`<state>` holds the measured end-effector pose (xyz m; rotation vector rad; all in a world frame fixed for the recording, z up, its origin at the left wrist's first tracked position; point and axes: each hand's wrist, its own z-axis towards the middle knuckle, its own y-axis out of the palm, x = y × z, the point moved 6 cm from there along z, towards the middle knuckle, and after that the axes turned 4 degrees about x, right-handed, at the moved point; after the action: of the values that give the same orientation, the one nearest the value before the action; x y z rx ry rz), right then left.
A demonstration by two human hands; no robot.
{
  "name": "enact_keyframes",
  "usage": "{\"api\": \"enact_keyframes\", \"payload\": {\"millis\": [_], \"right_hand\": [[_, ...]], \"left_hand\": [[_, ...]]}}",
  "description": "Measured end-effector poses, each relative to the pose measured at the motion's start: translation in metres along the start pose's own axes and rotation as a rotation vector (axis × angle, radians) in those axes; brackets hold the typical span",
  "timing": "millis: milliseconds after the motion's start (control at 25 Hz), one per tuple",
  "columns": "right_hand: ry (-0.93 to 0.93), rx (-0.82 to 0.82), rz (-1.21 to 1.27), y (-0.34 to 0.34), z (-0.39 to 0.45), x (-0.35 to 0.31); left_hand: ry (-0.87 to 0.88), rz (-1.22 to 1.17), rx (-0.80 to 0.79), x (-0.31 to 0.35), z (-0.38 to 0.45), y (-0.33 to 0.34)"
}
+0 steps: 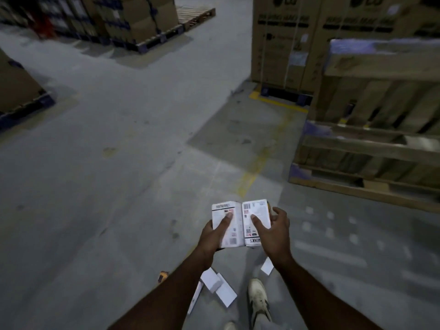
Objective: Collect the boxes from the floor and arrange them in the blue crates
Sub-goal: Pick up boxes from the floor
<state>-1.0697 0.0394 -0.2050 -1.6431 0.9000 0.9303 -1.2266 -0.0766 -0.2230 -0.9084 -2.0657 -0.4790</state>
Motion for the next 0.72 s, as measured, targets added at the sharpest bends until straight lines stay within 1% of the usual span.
{"api": "enact_keyframes", "payload": {"millis": [120, 280, 480, 640, 720], "right_hand": [[-0.002, 0.07, 0.052, -0.027, -0.034, 0.003], [0.016, 0.166, 0.116, -0.073, -0.065, 0.019], [0.103, 0.239, 0.255, -0.145, -0.091, 0.055], [0.161, 0.316, 0.37, -0.207, -0.106, 0.085], [0.173, 0.338, 0.382, -0.246, -0.112, 0.1]], "left_hand": [[-0.01, 0.046, -0.1, -0.007, -0.026, 0.01], [-0.04, 0.1, -0.25, -0.017, -0.059, 0.043], [-0.065, 0.204, -0.451, -0.03, -0.094, 0.108], [-0.077, 0.286, -0.602, -0.041, -0.121, 0.174], [-0.077, 0.3, -0.658, -0.047, -0.138, 0.215]]}}
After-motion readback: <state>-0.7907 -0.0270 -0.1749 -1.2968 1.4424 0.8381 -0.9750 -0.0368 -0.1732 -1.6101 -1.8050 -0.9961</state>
